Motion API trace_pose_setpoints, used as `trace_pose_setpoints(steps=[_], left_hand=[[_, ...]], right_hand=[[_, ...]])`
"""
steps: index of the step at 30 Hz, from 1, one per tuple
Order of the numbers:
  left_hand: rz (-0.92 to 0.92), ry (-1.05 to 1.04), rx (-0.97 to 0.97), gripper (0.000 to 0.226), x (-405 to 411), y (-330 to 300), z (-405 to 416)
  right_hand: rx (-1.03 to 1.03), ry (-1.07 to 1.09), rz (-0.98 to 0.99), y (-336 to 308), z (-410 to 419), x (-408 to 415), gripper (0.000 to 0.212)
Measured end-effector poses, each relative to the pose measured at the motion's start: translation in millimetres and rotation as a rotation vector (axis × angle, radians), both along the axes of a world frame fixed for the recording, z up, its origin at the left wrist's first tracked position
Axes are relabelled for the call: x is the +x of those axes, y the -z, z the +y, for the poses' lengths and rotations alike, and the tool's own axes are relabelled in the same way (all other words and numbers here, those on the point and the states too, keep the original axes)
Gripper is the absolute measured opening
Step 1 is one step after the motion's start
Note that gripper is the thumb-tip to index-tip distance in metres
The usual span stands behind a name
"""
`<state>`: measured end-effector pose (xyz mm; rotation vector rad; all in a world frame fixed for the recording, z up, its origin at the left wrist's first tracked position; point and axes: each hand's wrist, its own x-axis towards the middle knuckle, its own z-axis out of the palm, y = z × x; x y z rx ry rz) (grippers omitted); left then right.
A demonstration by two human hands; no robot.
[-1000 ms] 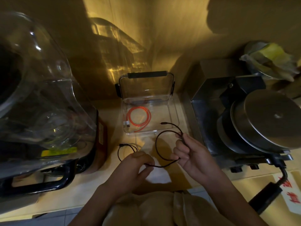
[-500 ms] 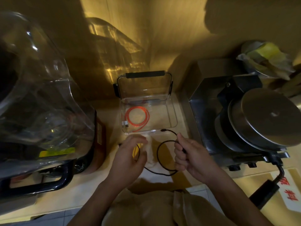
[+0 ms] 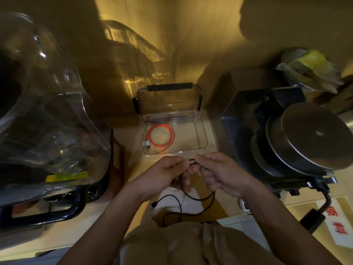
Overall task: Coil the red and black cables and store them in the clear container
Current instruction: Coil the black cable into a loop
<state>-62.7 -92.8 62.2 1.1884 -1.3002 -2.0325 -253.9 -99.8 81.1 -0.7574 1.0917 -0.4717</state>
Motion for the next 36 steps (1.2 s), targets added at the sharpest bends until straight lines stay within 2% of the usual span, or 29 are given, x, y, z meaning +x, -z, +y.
trace_pose_setpoints(steps=[5,9,12,16,20,22,25,27,31,36], left_hand=[[0.232,-0.162,0.317,0.032,-8,-6,3],[0.389,-0.253,0.457,0.030,-6,2,-1],[0.613,-0.347,0.578,0.027,0,10,-5],[0.858,-0.419,0.627,0.031,9,17,-10],[1.114,-0.425,0.659,0.040,19,22,-15],[1.191,-0.441,0.652,0.042,25,21,-18],[1.266,-0.492,0.602,0.041,35,13,-20],[1.292,-0.553,0.572,0.040,42,8,-22],[1.221,-0.690,0.479,0.036,43,0,-22],[1.084,-0.817,0.407,0.040,36,-5,-21]], right_hand=[[-0.090,0.039,0.025,1,-2,3,0.030],[-0.123,0.133,-0.048,9,-1,3,0.033],[-0.137,0.165,-0.066,18,6,-1,0.034],[-0.176,0.128,-0.024,35,24,-8,0.029],[-0.272,0.053,0.178,58,37,-10,0.014],[-0.321,0.040,0.261,67,40,-11,0.016],[-0.310,0.104,0.351,76,43,-17,0.023],[-0.374,0.117,0.501,87,45,-24,0.027],[-0.541,0.029,0.813,102,47,-33,0.018],[-0.678,-0.012,0.948,87,50,-31,0.011]])
